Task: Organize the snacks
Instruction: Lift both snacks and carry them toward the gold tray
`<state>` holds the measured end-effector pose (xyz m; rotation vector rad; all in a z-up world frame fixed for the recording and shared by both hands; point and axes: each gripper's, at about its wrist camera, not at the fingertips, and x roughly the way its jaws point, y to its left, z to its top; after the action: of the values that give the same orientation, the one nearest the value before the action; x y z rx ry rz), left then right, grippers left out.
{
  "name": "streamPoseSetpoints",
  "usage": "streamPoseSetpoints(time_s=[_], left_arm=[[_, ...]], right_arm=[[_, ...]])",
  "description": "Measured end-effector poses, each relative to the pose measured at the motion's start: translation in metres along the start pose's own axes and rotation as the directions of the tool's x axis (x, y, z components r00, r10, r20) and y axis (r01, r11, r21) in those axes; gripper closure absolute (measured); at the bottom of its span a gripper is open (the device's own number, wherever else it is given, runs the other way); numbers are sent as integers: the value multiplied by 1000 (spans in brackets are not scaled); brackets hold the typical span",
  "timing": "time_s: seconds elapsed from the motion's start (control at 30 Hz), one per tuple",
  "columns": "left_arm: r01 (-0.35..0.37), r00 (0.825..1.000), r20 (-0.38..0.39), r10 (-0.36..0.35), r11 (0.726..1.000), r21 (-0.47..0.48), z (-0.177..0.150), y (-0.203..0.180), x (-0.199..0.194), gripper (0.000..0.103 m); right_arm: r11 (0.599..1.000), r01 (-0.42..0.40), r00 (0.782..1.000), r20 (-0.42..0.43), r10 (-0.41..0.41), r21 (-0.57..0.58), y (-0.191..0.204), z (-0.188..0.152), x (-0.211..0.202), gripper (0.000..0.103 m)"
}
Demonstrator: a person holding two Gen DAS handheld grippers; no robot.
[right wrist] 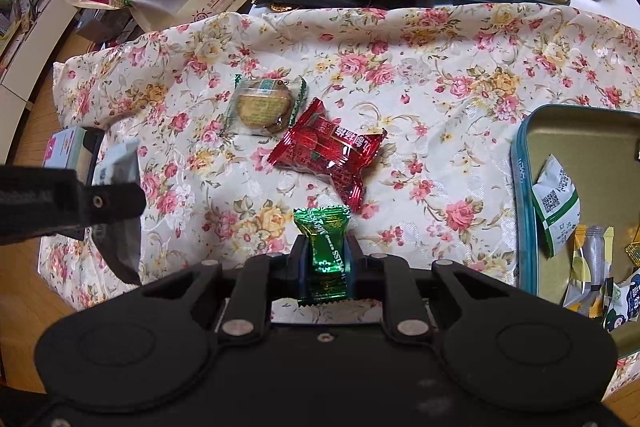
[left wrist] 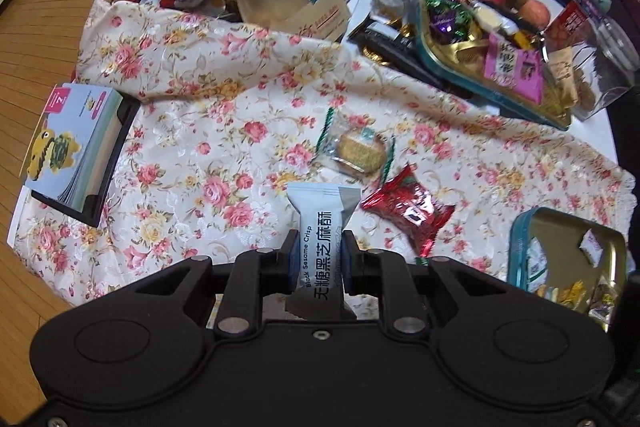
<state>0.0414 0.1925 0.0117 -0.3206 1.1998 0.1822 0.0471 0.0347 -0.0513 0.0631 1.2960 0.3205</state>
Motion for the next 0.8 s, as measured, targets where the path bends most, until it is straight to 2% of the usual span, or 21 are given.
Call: streamPoseSetpoints(time_s=[0.4,0.8], left_arm=[[62,997,36,-63,997,37,-1,-27,-22,76],[15,995,92,-27,991,134,-8,-73,-27,76]], right_arm=[[1000,12,999,36,-13,26,-9,7,-10,83],[992,8,995,103,-20,123,-49,14,-38,83]])
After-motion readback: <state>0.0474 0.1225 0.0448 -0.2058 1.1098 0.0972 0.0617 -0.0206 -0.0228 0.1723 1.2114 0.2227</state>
